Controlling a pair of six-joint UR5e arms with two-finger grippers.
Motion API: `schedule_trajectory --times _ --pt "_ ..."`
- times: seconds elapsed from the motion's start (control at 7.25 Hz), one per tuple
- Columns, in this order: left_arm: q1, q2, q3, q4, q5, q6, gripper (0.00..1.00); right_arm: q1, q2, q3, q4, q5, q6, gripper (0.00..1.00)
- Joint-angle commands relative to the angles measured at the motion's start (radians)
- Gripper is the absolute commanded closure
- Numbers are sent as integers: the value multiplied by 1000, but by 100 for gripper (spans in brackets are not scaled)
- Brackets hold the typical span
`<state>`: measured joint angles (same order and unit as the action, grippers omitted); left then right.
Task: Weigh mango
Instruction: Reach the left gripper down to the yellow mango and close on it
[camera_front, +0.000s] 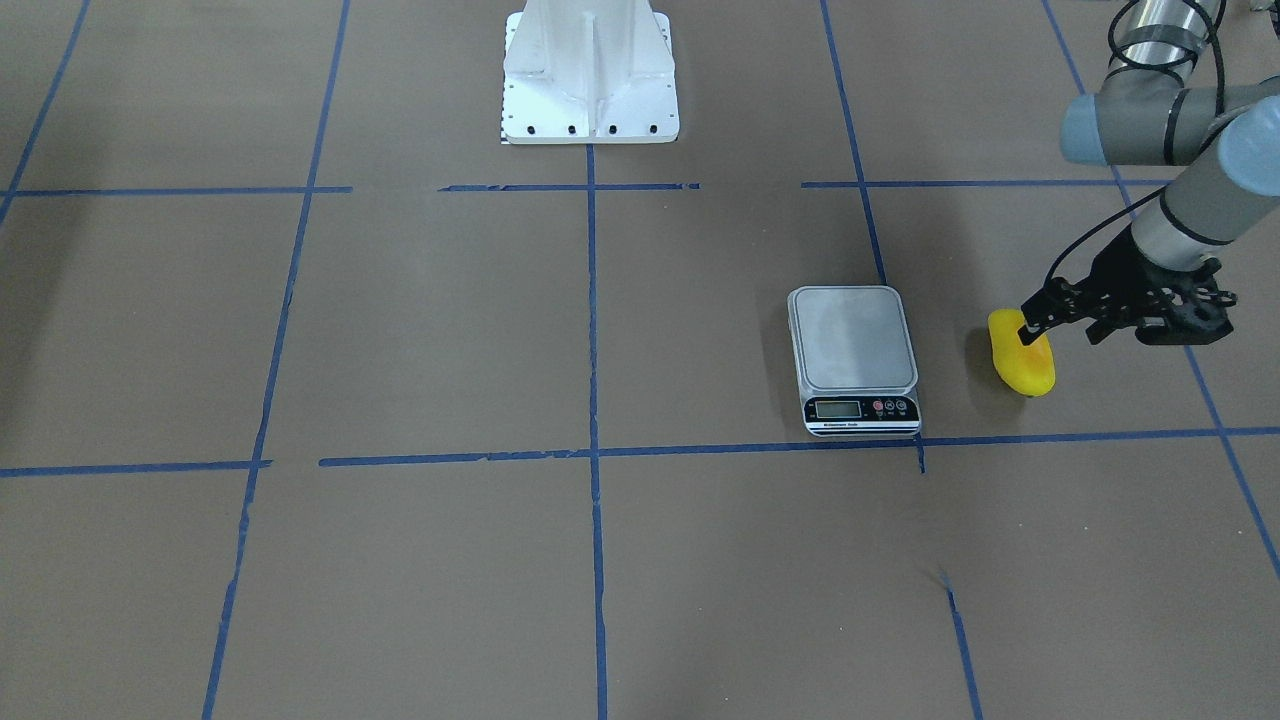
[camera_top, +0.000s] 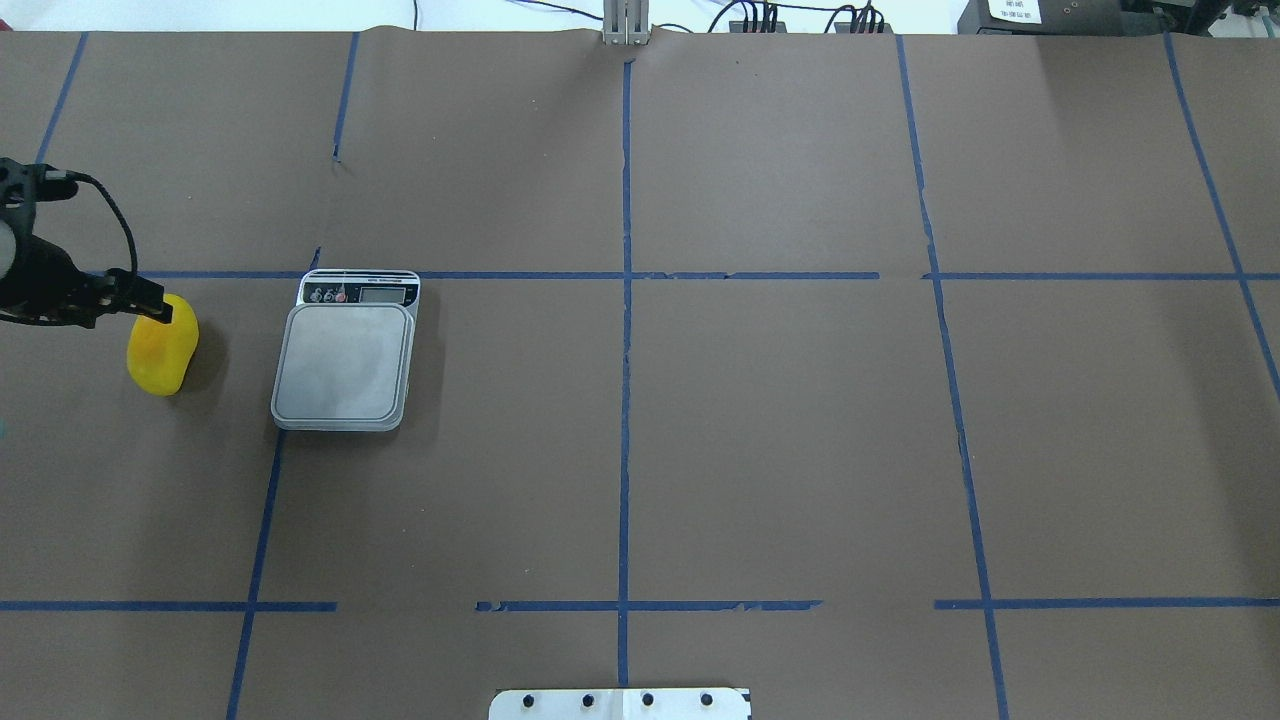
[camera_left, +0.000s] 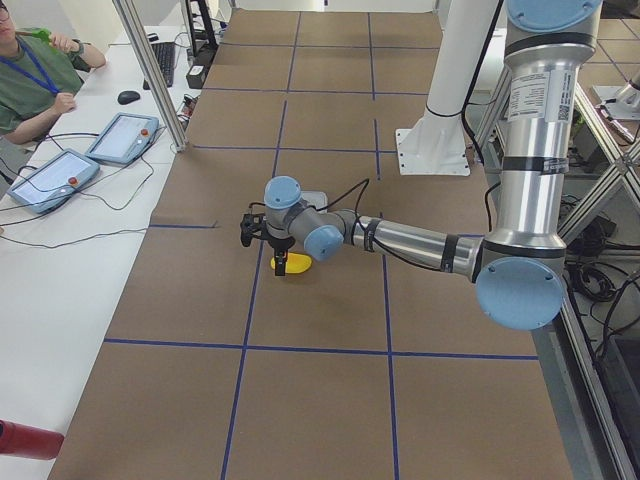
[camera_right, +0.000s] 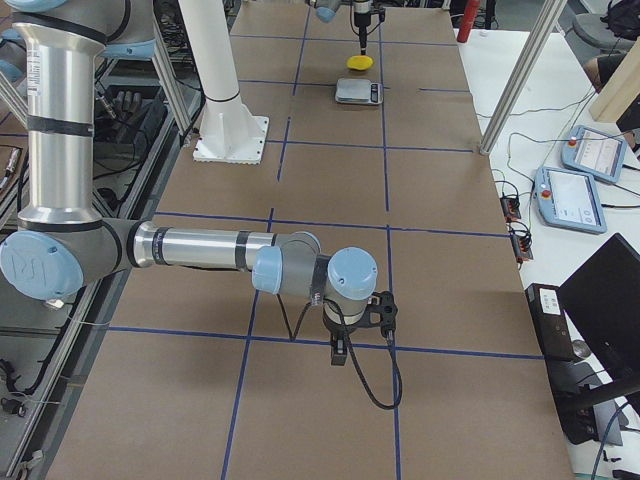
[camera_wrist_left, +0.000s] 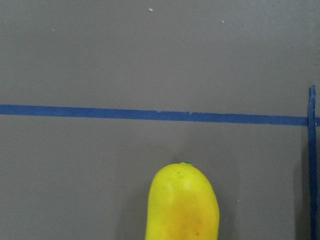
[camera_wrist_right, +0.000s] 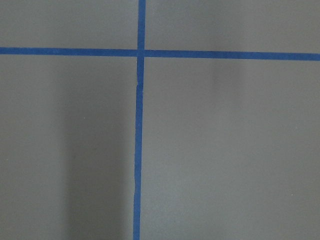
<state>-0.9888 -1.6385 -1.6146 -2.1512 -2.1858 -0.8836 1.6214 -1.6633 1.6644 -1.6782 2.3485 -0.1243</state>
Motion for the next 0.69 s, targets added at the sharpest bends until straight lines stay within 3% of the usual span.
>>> schedule_trajectory --times 0.0,0.55 --pt "67 -58 68 -18 49 -25 0 0 0 0 2 0 0 0" --pt "68 -50 73 -19 58 -11 0 0 0 0 2 0 0 0"
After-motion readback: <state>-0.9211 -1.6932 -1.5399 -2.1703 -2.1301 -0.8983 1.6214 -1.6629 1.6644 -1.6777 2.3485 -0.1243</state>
